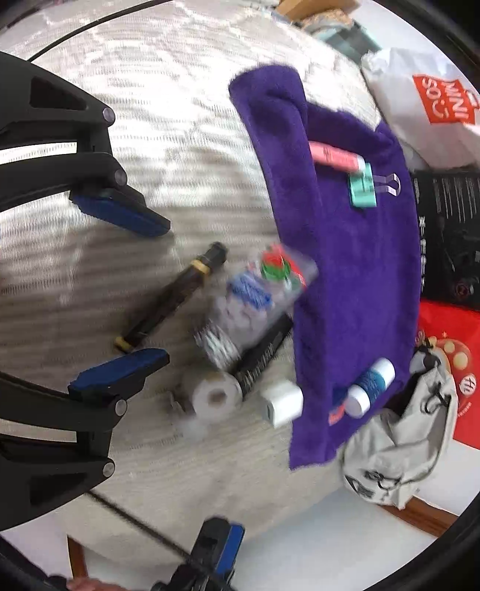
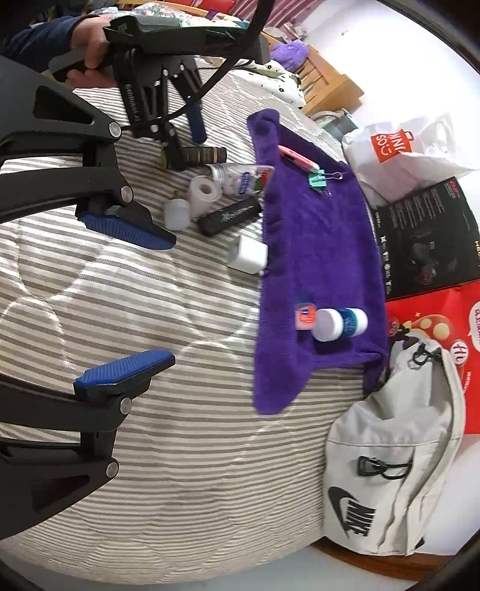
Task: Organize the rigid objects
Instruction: 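Grasp the dark Grand Reserve box with the left tool while the right tool grasps a small white cylinder, then place the Grand Reserve box on the towel with the left tool while the right tool places the cylinder there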
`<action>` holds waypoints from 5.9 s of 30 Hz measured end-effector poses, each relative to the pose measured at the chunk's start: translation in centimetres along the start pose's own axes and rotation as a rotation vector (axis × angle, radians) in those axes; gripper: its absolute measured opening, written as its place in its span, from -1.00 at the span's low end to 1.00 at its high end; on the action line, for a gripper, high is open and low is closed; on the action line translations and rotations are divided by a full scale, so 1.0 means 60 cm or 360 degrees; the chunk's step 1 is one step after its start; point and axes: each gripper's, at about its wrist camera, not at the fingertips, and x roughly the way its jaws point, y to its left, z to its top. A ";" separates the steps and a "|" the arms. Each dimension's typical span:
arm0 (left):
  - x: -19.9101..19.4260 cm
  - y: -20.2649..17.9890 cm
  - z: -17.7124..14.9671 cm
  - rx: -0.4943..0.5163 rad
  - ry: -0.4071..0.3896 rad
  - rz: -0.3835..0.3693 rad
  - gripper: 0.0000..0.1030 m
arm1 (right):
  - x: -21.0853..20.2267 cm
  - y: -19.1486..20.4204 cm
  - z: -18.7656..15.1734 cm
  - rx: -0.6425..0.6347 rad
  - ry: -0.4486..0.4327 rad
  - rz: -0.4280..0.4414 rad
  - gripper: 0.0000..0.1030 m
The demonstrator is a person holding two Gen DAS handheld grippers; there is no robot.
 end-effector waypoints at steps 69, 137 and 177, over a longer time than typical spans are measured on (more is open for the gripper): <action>-0.019 0.085 -0.038 0.0003 -0.0187 0.0225 -0.55 | 0.111 0.130 -0.024 -0.0282 -0.0034 -0.0172 -0.28; -0.086 0.124 0.051 -0.0051 -0.0225 0.0012 -0.57 | 0.038 0.075 0.090 -0.0205 -0.0089 0.0106 -0.30; 0.034 0.146 0.198 -0.0059 -0.0108 -0.0080 -0.57 | 0.227 0.070 0.256 -0.0372 0.0015 -0.0141 -0.29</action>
